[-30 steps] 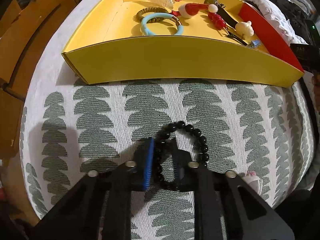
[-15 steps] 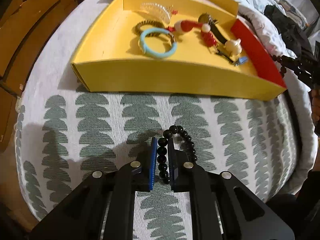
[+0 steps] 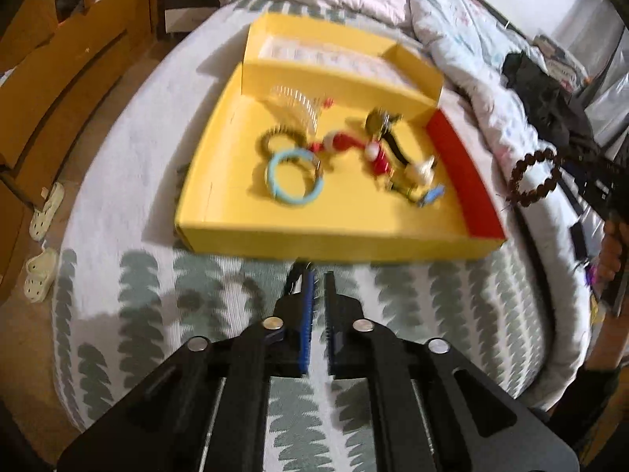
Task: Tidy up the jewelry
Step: 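Carry both bead bracelets into the yellow box and open both tools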
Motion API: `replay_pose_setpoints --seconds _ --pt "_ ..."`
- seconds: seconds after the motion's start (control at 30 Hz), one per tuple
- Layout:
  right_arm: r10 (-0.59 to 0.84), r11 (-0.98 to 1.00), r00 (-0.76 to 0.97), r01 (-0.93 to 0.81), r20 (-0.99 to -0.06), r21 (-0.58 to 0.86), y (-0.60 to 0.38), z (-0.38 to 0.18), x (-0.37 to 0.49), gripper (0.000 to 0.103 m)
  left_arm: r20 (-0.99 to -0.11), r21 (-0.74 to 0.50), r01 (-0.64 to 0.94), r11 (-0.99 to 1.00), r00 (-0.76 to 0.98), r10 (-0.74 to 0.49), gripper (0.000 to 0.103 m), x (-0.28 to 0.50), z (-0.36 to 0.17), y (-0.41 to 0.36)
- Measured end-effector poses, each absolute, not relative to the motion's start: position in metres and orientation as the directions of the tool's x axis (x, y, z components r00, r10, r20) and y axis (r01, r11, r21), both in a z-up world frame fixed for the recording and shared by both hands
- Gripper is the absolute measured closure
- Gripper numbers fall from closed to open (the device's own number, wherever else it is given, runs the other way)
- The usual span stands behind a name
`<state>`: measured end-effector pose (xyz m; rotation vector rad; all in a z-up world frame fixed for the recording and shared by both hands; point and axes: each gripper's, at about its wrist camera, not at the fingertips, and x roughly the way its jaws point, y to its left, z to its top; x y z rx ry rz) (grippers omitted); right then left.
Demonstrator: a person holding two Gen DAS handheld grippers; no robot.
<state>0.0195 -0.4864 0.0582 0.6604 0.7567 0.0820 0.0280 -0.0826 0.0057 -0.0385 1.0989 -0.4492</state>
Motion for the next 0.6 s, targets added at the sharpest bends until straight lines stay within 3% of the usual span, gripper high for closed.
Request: replay_pose_setpoints --seconds 0.3,0.6 --pt "0.399 0.779 0.757 0.018 -0.517 0.627 -0.450 0.102 0.028 0.083 -0.827 -0.245 0.330 0.911 0.419 -0.374 0.100 0.064 0.040 -0.094" --pt "0.451 0.798 0.719 -0.058 -0.530 0.600 -0.405 0.110 0.044 0.083 -0.925 -0.178 0.402 0.898 0.242 -0.292 0.099 0.041 -0.032 -0.108"
